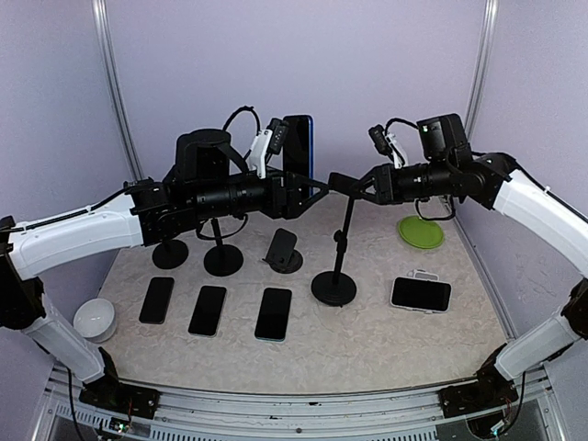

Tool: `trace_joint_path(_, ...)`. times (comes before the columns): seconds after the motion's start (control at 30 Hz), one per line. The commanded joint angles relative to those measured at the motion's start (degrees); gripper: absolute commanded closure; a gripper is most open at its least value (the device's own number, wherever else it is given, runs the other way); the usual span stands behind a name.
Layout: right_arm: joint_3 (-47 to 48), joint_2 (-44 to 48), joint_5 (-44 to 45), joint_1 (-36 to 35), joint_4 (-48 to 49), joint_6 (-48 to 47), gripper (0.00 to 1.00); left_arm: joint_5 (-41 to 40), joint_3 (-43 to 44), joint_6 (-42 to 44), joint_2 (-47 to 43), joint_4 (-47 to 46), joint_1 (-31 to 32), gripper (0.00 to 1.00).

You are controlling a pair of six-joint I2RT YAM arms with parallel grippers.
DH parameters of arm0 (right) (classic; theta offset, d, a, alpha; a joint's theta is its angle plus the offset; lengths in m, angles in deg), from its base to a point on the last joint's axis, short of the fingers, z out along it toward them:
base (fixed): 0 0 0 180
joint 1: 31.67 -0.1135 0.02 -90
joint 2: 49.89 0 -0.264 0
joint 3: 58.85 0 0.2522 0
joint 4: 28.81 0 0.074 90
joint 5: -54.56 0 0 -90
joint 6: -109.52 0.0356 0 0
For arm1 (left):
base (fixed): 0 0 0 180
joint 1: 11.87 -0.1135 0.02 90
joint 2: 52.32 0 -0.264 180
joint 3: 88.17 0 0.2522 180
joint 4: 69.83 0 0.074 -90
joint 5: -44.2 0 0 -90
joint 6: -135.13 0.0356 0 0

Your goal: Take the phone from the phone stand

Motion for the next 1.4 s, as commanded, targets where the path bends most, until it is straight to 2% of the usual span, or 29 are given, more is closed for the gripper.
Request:
trace_joint_path(0.0, 6.0, -1.3, 2.8, 0.3, 5.0, -3.5, 1.00, -7.9, -1.5, 0.1, -3.3, -0.3, -0.1, 0.79)
trace_joint_path(0.43, 13.4, -9.0, 8.0, 0.4, 5.3, -8.6, 1.00, -17.0, -3.6, -3.3, -5.9, 3.4, 0.0, 0.85)
trace_joint_path(0.8, 7.7, -10.4, 10.1, 0.5, 12.6, -9.8, 1.00, -19.6, -3.7, -6.9, -5.8, 6.6, -0.1, 0.86)
trace_joint_path(1.0, 5.3, -9.9, 8.8, 0.5, 13.1, -9.4, 1.00, -21.0, -3.6, -7.8, -5.3, 7.9, -0.1, 0.87)
trace_joint_path(1.03, 4.8, -9.5, 8.7, 0.5, 13.1, -9.3, 0.98, -21.2, -3.6, -7.9, -5.2, 8.1, -0.1, 0.87)
trace_joint_path(1.13, 3.2, -8.8, 8.3, 0.5, 13.4, -9.0, 0.74, -21.7, -3.6, -8.5, -4.9, 8.7, -0.1, 0.87)
trace_joint_path(1.2, 2.4, -8.1, 8.0, 0.5, 13.5, -8.8, 0.63, -22.1, -3.6, -9.0, -4.8, 9.4, 0.2, 0.87)
trace_joint_path(1.37, 1.3, -6.1, 7.9, 0.5, 13.6, -8.7, 0.43, -22.5, -4.2, -10.8, -4.6, 10.2, 1.1, 0.87)
